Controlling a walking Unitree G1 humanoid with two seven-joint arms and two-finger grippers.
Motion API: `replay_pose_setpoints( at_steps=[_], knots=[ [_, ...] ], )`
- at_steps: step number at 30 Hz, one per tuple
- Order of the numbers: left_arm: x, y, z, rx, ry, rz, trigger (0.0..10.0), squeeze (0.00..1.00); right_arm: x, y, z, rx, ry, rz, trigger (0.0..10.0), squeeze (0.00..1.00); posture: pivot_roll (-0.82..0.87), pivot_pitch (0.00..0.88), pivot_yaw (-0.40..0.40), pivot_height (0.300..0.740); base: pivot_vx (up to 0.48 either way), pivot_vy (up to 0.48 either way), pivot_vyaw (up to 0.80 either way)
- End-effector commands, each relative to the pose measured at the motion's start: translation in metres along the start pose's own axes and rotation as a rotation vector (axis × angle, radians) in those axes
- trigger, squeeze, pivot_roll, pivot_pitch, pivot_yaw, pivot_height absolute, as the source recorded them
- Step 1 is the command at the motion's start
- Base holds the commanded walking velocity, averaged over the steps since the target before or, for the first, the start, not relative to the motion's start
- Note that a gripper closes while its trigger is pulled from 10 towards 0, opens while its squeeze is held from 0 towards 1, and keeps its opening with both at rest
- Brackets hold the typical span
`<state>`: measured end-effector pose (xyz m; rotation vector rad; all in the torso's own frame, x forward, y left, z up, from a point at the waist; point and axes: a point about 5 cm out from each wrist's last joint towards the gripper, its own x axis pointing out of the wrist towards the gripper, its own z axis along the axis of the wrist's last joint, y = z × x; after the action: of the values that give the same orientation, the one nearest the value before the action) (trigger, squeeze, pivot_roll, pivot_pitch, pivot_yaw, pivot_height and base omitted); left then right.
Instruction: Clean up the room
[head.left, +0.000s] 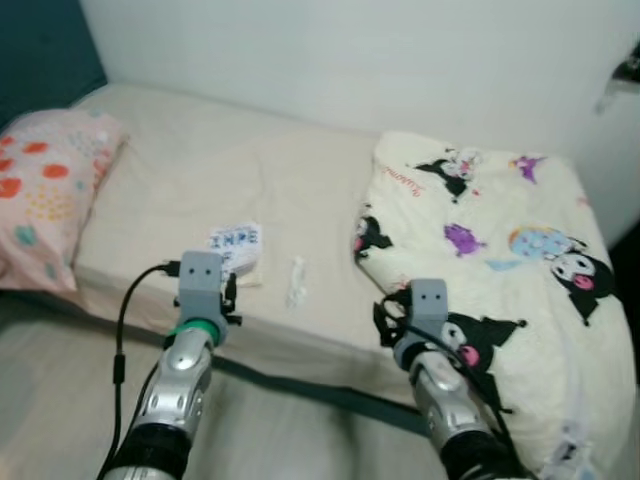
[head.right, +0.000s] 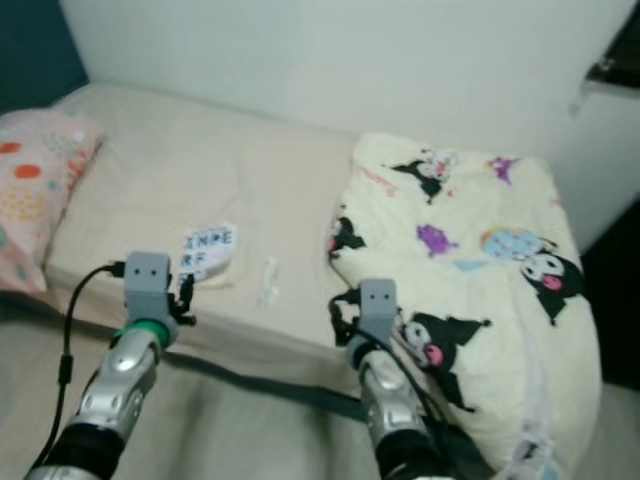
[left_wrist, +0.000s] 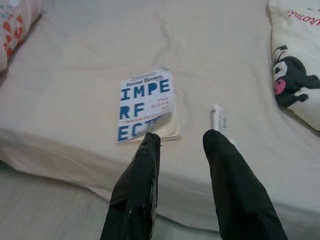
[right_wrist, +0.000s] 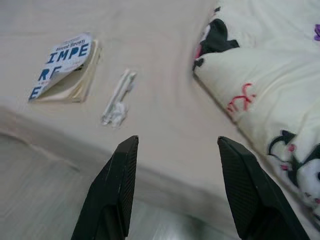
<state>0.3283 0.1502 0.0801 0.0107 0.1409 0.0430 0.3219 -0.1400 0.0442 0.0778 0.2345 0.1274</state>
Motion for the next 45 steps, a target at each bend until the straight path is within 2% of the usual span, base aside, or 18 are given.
replay_pose_setpoints(
  at_steps=[1,8,14,40,45],
  knots=[
    [-0.002,-0.001,-0.008,-0.037,0.042,0.013,10.0,0.0,-0.002,-0.008,-0.005,0.007,0.022,-0.023,10.0,0.0,0.03,0.0,0.047,0.74,0.0,0.0,0.0],
    [-0.002,0.002,-0.005,-0.064,0.031,0.007,10.0,0.0,-0.001,-0.006,-0.004,0.008,0.022,-0.017,10.0,0.0,0.04,0.0,0.053,0.74,0.0,0.339,0.0],
    [-0.002,0.006,-0.005,-0.055,0.025,0.007,10.0,0.0,-0.002,-0.004,-0.005,0.019,0.018,-0.023,10.0,0.0,0.04,0.0,0.066,0.74,0.0,0.48,0.0],
    [-0.003,0.007,-0.01,0.004,0.053,-0.001,10.0,0.0,-0.004,-0.007,-0.01,0.026,0.034,-0.041,10.0,0.0,0.03,0.0,0.067,0.74,0.0,0.0,0.0],
    [-0.004,0.001,-0.015,0.015,0.063,-0.02,10.0,0.0,-0.007,-0.011,-0.014,0.028,0.056,-0.048,10.0,0.0,0.01,0.0,0.048,0.74,0.0,0.0,0.0]
  ],
)
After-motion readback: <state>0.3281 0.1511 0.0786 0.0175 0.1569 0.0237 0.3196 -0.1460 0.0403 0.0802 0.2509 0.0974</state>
